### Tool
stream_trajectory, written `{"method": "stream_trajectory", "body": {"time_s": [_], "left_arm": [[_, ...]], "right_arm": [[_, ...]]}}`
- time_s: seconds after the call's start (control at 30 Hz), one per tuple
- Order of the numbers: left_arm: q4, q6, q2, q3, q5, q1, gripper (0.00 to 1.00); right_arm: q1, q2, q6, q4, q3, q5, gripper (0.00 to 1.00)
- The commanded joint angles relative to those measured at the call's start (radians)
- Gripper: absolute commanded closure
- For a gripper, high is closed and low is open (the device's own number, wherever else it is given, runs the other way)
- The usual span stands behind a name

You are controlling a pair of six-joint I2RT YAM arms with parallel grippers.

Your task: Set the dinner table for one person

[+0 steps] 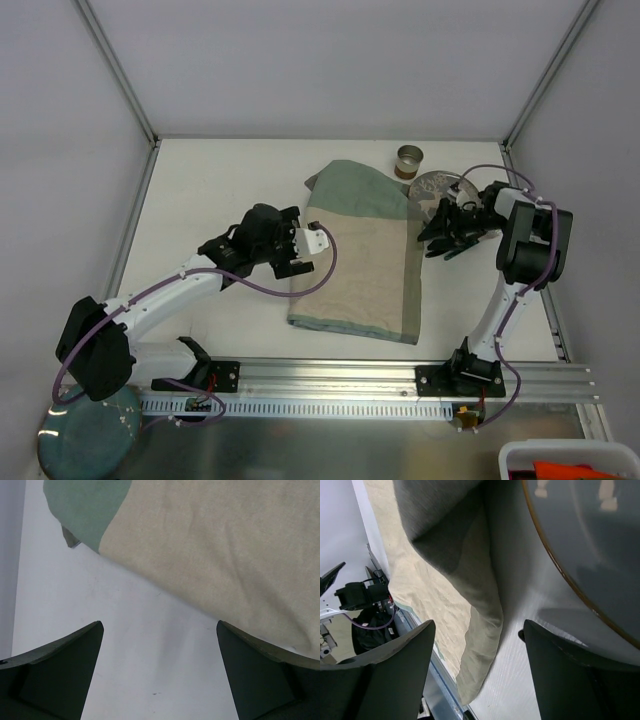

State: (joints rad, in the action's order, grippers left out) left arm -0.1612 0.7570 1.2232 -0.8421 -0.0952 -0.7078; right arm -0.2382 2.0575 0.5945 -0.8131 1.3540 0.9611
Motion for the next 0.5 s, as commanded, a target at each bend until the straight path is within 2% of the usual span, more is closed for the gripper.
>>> {"method": "stream_trajectory", "body": {"time_s": [0.0, 0.37, 0.4, 0.43, 0.47], "left_arm": [[0.065, -0.018, -0.008, 0.011, -0.008, 0.03, 0.01], [0.077, -0.036, 0.007, 0.028, -0.029, 0.041, 0.01], [0.077, -0.036, 0.002, 0.029, -0.028, 0.041, 0.01], [0.077, -0.038, -0.001, 0.035, -0.028, 0.039, 0.01], [0.077, -0.035, -0.001, 0.038, -0.026, 0.041, 0.01]], "right_arm": [[0.025, 0.018, 0.039, 0.006, 0.071, -0.012, 0.25], [0.079, 0.104, -0.007, 0.006, 0.155, 0.041, 0.35], [0.08, 0.111, -0.009, 0.006, 0.157, 0.044, 0.37], [0.08, 0.112, -0.009, 0.006, 0.16, 0.042, 0.47], [0.08, 0.109, -0.009, 0.005, 0.163, 0.039, 0.49]]}}
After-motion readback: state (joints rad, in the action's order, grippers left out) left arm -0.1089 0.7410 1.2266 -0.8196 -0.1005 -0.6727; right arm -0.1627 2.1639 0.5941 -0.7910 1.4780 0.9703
